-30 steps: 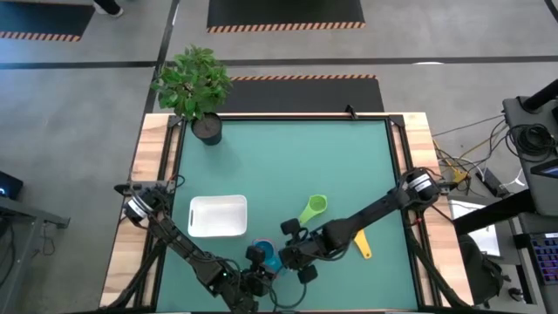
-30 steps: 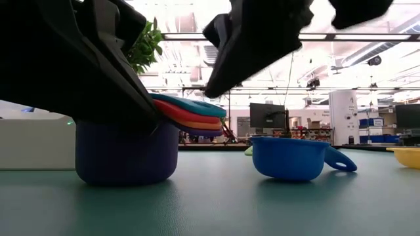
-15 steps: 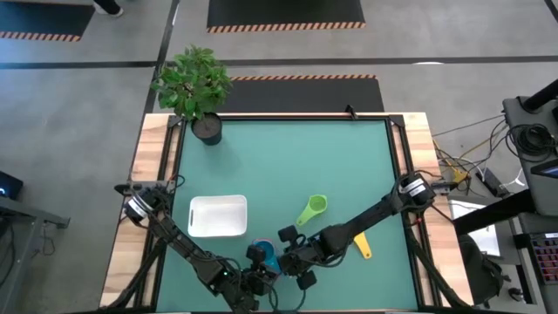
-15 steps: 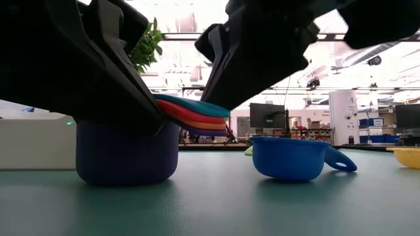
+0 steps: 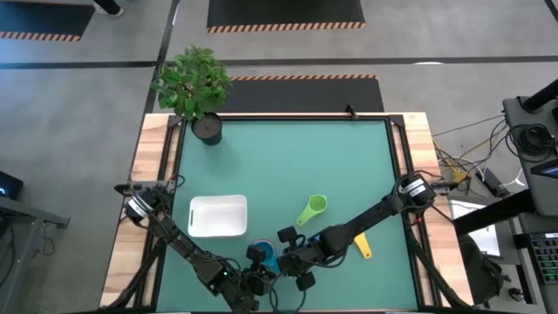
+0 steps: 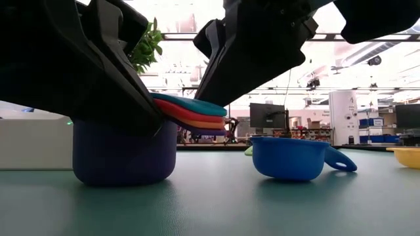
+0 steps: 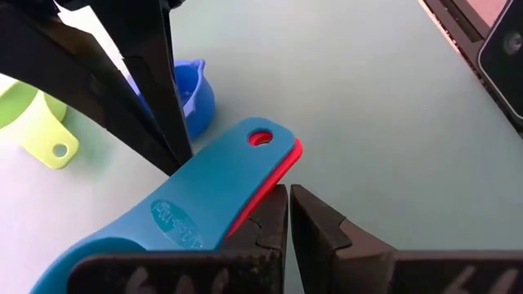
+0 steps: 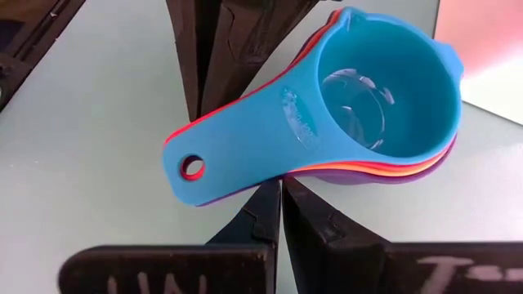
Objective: Nest measuring cups in basket
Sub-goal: Stack the blue measuring cup in the top of the purple measuring cup
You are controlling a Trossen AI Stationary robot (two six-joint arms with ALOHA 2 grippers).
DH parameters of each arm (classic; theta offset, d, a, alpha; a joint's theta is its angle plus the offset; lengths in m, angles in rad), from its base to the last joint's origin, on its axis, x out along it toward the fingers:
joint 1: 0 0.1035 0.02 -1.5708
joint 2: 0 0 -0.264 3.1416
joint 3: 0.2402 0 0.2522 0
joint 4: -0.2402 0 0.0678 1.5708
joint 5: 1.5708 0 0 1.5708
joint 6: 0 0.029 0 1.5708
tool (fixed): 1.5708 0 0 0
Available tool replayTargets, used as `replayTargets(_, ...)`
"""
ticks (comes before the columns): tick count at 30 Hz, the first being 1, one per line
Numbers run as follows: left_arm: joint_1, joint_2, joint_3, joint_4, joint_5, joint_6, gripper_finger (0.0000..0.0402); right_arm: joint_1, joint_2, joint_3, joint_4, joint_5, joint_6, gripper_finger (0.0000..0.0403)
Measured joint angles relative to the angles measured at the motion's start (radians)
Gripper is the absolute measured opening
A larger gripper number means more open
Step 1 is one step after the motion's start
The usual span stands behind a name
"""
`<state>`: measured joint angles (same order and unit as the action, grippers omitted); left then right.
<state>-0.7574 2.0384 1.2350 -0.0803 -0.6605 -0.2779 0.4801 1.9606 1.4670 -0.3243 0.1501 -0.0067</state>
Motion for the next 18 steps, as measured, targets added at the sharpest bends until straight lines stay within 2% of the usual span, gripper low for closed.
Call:
replayTargets(11, -0.002, -0.003, 0.002, -0.009, -0.010, 0.001, 0.0000, -0.002, -0.012, 0.000, -0.054, 0.007, -0.001, 0.0009)
replayTargets(18, -0.039, -0.090, 0.011, -0.151, -0.010, 0.005, 0.0000, -0.002, -0.058, 0.000, -0.122, 0.012, -0.003, 0.0009)
